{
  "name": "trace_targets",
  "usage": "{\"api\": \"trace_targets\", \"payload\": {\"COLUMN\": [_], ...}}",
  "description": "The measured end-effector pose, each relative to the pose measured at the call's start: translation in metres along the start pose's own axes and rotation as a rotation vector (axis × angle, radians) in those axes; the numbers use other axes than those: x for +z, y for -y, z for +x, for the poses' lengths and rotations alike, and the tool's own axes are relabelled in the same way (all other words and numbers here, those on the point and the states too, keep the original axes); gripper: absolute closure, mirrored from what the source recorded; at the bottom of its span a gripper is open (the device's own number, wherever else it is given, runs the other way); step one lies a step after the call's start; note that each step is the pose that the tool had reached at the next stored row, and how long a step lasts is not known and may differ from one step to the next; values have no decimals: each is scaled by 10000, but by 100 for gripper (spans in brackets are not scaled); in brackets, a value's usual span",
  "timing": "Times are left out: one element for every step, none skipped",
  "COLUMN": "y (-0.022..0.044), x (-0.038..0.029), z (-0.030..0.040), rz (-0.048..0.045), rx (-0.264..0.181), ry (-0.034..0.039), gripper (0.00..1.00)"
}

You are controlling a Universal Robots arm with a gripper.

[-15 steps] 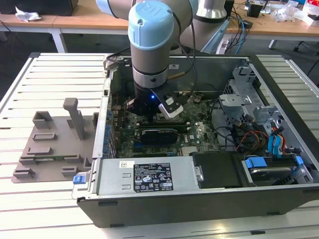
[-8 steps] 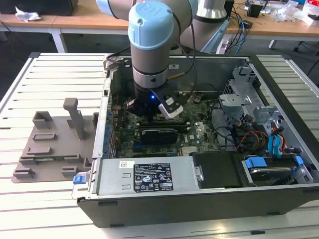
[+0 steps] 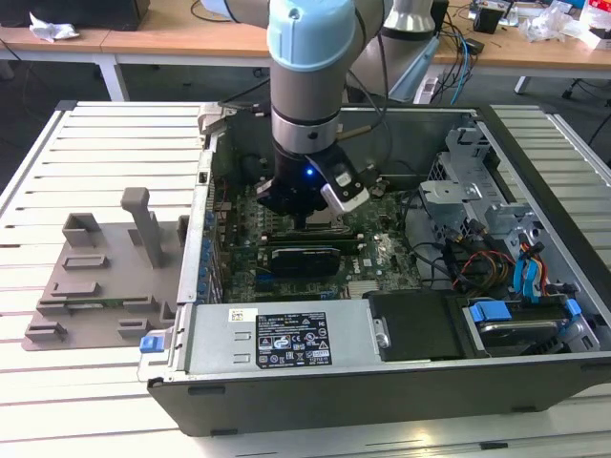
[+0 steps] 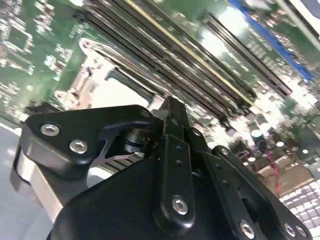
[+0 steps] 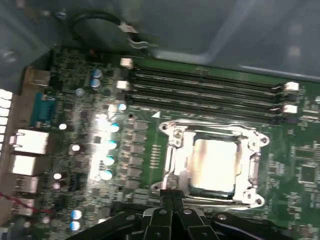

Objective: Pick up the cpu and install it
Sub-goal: 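Install the second cpu locking lever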

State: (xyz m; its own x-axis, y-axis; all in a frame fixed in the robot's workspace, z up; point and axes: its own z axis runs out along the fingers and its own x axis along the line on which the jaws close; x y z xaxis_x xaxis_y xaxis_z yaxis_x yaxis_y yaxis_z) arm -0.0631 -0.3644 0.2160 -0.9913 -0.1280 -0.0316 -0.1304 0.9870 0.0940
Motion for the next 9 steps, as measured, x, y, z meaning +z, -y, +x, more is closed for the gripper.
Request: {"api": "trace_targets", "payload": {"y": [-13, -43, -88, -149, -189, -216, -227, -233, -238], "x": [3, 9, 12, 7, -45, -102, -131, -148, -174], "z": [-63, -147, -202, -240, -250, -255, -257, -258, -260], "rz": [20, 39, 51, 55, 81, 109, 120, 123, 127], "rx": [0, 3, 3, 4, 3, 3, 2, 2, 0], "ry": [-24, -49, -57, -58, -62, -65, -67, -68, -68], "gripper": [89, 89, 89, 89, 89, 89, 89, 89, 89]}}
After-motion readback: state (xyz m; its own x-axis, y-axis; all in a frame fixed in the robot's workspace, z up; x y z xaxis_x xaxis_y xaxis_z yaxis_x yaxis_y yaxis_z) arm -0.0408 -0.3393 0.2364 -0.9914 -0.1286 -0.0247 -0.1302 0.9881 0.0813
